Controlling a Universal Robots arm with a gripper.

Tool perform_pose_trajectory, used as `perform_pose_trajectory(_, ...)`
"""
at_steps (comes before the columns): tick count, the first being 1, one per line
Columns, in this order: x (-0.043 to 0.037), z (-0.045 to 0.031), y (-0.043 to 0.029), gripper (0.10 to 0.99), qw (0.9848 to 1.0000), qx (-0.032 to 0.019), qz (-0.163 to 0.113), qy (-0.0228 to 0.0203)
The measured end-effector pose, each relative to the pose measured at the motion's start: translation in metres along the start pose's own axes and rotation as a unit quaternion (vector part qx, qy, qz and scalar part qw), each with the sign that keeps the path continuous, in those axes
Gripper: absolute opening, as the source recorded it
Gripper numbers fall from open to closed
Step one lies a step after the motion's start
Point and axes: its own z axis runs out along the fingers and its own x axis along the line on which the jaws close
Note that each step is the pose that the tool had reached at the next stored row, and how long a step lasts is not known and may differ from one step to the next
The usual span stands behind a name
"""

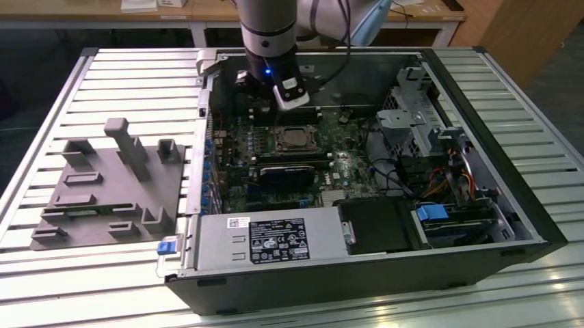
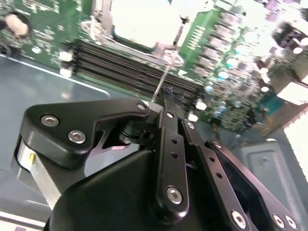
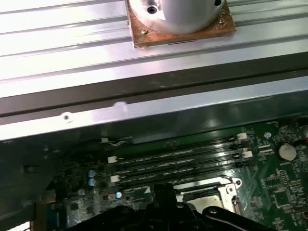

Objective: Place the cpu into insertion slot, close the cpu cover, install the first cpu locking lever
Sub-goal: 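Install the first cpu locking lever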

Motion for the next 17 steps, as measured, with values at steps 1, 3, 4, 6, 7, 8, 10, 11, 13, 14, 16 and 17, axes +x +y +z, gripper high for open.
perform_pose_trajectory(1,-0.0035,0.0004,0.0007,0.102,1.0,0.0,0.0,0.0)
perform_pose_trajectory(3,-0.0103,0.0009,0.0019,0.102,1.0,0.0,0.0,0.0)
perform_pose_trajectory(4,-0.0136,0.0013,0.0025,0.102,1.0,0.0,0.0,0.0)
perform_pose_trajectory(6,-0.0182,0.0015,0.0034,0.102,1.0,0.0,0.0,0.0001)
perform_pose_trajectory(7,-0.0184,0.0015,0.0034,0.102,1.0,0.0,0.0,0.0002)
perform_pose_trajectory(8,-0.0184,0.0016,0.0034,0.102,1.0,0.0,0.0,0.0001)
perform_pose_trajectory(10,-0.0184,0.0016,0.0034,0.102,1.0,-0.0001,0.0,0.0)
perform_pose_trajectory(11,-0.0183,0.0016,0.0034,0.102,1.0,-0.0001,0.0,-0.0002)
perform_pose_trajectory(13,-0.0181,0.002,0.0033,0.102,1.0,-0.001,-0.001,-0.0045)
perform_pose_trajectory(14,-0.0179,0.0023,0.0031,0.102,1.0,-0.0019,-0.002,-0.0088)
perform_pose_trajectory(16,-0.0174,0.0029,0.0028,0.102,0.9998,-0.0041,-0.006,-0.0196)
perform_pose_trajectory(17,-0.0171,0.0031,0.0027,0.102,0.9996,-0.0053,-0.007,-0.0254)
